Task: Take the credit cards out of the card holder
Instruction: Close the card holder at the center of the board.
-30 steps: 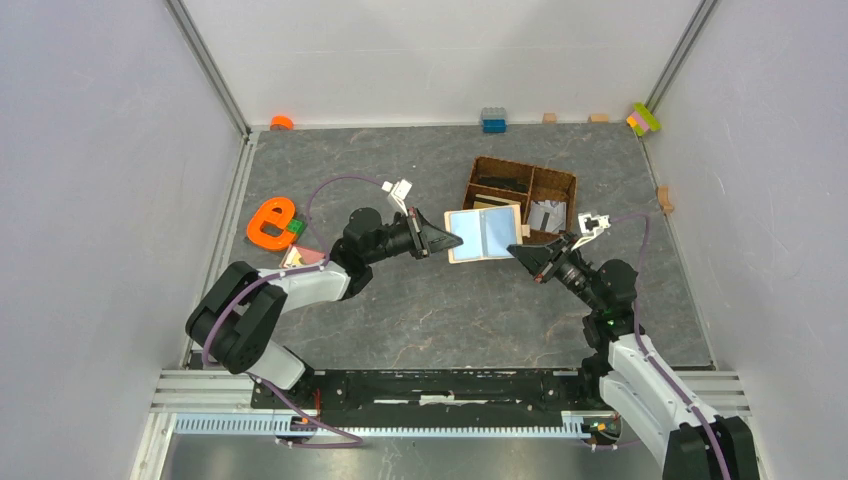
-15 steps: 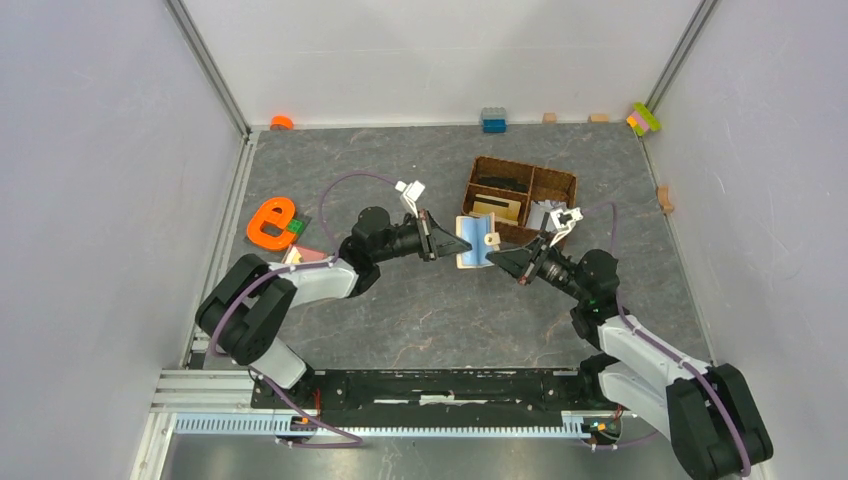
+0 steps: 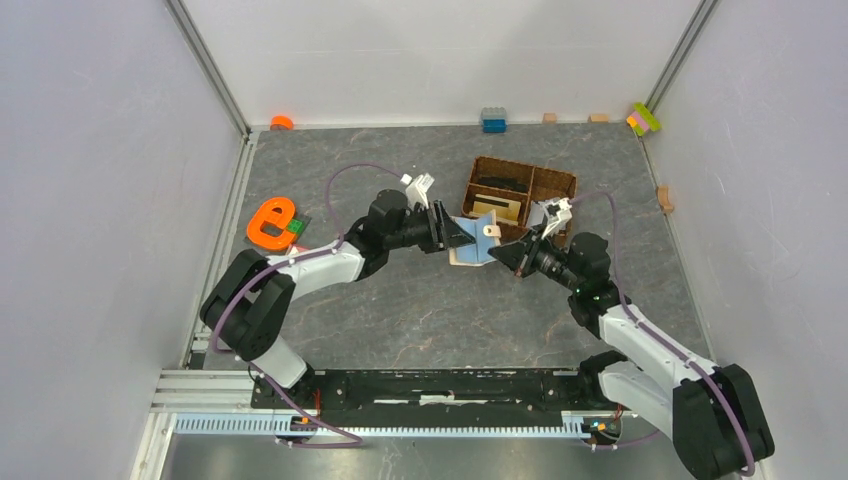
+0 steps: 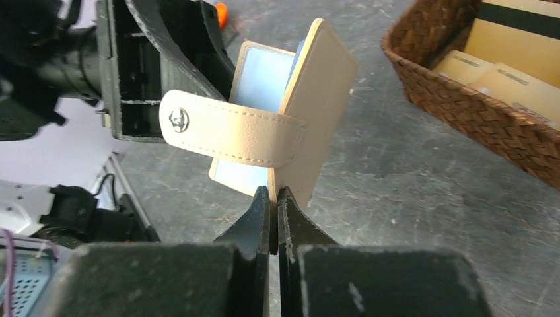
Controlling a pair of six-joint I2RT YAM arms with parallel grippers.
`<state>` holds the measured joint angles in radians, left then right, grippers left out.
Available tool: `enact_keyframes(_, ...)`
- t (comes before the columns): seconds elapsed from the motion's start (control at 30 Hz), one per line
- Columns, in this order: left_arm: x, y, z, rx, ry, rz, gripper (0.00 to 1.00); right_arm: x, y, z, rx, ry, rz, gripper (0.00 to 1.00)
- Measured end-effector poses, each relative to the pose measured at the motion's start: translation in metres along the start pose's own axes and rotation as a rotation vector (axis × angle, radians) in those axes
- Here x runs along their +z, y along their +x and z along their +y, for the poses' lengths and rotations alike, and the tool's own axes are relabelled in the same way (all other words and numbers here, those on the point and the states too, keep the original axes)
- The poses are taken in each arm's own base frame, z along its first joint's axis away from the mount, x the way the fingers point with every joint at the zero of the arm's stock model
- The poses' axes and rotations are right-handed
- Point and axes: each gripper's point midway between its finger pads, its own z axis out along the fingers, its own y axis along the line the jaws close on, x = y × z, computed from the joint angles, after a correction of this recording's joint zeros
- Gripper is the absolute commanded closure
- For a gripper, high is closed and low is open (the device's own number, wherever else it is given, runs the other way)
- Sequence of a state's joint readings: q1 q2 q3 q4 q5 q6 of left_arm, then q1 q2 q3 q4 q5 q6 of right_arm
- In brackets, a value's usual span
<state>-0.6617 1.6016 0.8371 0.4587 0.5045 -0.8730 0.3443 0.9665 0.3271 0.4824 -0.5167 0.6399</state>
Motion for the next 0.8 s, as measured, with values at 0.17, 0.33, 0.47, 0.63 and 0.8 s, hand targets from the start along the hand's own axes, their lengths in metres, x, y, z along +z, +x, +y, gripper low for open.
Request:
enact_keyframes(0.17,-0.003,0.004,0.027,0.011,-0.149,0.02,0.34,0.012,0.017,-0.013,-0.025,0.08,0.103,1.0)
enact_keyframes(0.33,-0.014,0.016,0.06,0.007,-0.294,0.061,0.22,0.023,0.05,-0.021,-0.066,0.147,0.251,1.0)
enact_keyframes(0.47,-0.037,0.008,0.091,-0.019,-0.41,0.018,0.12,0.024,0.061,-0.028,-0.141,0.233,0.296,1.0)
enact_keyframes(0.63,-0.085,-0.017,0.109,-0.017,-0.533,-0.156,0.06,0.03,0.066,-0.037,-0.249,0.35,0.331,0.71)
enact_keyframes(0.8,-0.101,-0.031,0.098,0.02,-0.525,-0.254,0.06,0.045,0.082,-0.027,-0.35,0.365,0.398,0.56)
